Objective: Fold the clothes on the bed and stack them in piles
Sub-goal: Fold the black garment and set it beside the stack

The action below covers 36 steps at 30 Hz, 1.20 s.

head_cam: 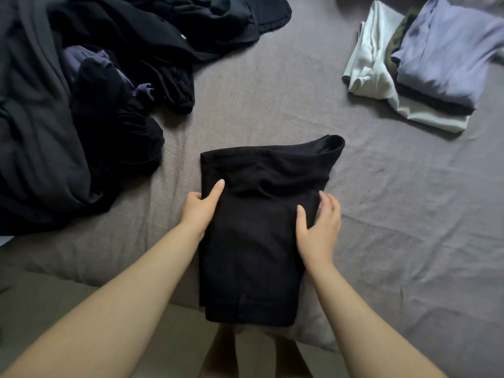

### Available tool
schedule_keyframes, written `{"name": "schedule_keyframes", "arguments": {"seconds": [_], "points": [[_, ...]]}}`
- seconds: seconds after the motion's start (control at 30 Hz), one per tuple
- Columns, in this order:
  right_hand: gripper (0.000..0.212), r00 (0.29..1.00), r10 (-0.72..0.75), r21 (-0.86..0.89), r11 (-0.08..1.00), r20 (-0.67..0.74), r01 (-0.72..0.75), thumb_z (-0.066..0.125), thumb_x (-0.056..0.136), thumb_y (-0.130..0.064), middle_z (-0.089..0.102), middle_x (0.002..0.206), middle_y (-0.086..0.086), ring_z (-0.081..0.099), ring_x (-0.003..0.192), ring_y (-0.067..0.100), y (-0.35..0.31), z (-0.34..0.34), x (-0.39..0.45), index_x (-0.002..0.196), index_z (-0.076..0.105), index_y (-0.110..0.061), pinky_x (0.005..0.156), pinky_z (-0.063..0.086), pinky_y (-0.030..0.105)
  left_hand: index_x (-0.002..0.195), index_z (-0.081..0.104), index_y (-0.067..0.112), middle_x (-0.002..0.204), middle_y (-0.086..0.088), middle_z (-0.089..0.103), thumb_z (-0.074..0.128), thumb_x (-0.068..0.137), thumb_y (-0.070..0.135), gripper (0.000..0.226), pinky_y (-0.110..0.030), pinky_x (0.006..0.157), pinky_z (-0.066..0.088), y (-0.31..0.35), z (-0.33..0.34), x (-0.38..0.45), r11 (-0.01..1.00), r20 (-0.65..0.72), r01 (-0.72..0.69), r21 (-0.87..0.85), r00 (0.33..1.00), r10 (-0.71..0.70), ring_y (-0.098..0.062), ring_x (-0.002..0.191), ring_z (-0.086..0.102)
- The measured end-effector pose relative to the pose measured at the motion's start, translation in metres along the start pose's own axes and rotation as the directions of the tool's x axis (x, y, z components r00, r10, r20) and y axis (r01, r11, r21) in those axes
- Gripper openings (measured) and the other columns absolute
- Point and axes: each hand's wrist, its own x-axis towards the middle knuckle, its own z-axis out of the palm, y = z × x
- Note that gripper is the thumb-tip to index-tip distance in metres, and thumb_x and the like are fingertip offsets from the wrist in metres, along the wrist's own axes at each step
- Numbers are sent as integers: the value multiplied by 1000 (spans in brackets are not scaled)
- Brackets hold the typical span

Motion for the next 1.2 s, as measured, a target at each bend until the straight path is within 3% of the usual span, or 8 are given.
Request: {"name": "schedule_keyframes", "arguments": {"seconds": [0.13,0.23,0.4,0.5,0.7,0.83,1.0,1.2], "points": [[54,811,513,220,788,280,-575,70,79,-51,62,109,6,59,97,16,3,-11,17,111,57,-10,86,44,24,112,61,8,101,-3,69,71,83,39,44,-24,71,52,2,-4,-5,994,127,-24,-104,991,38,-13,86,66],[37,690,477,273,677,544,-683,71,80,-49,72,94,-2,66,85,12,1,-26,34,90,67,-13,72,51,25,117,62,9,107,-3,69,67,87,39,42,-28,83,52,0,-4,-8,993,146,-18,-114,989,35,-15,94,66],[37,542,367,357,463,755,-811,58,94,-34,70,115,3,64,109,20,3,-49,33,122,62,-11,100,47,36,93,66,20,100,3,69,60,91,42,23,-29,87,51,4,0,-31,990,97,-57,-129,993,70,-14,96,65],[37,638,377,448,480,672,-755,59,93,-23,69,116,8,66,107,21,5,-66,28,126,58,-5,99,48,38,88,65,18,98,0,69,59,92,42,25,-29,84,52,12,5,-45,990,58,-86,-111,994,93,-15,93,65],[63,898,131,483,806,419,-343,61,93,-15,45,143,-14,48,128,4,-5,-119,31,145,34,-37,110,39,33,152,20,24,147,9,35,55,96,26,66,-27,110,32,39,23,-75,949,51,-310,-59,948,313,-8,133,38],[87,827,115,251,922,551,-296,83,72,-18,47,140,-11,49,126,6,-19,-164,42,145,37,-28,107,39,27,144,39,26,145,13,42,53,97,17,50,-21,111,30,59,24,-92,871,202,-486,-74,848,490,4,129,39],[115,838,151,-229,973,525,-32,89,63,-24,31,148,5,38,134,22,-39,-206,60,153,16,-21,107,38,32,150,15,37,146,22,31,67,88,26,82,-4,99,30,98,30,-125,797,465,-600,70,726,506,5,129,36],[31,892,91,-380,920,443,94,81,69,-20,40,100,5,49,78,17,-43,-255,79,90,60,-14,57,38,22,142,40,38,141,-1,42,82,71,37,83,-32,112,33,143,51,-152,476,647,-777,412,617,449,-16,130,41]]}}
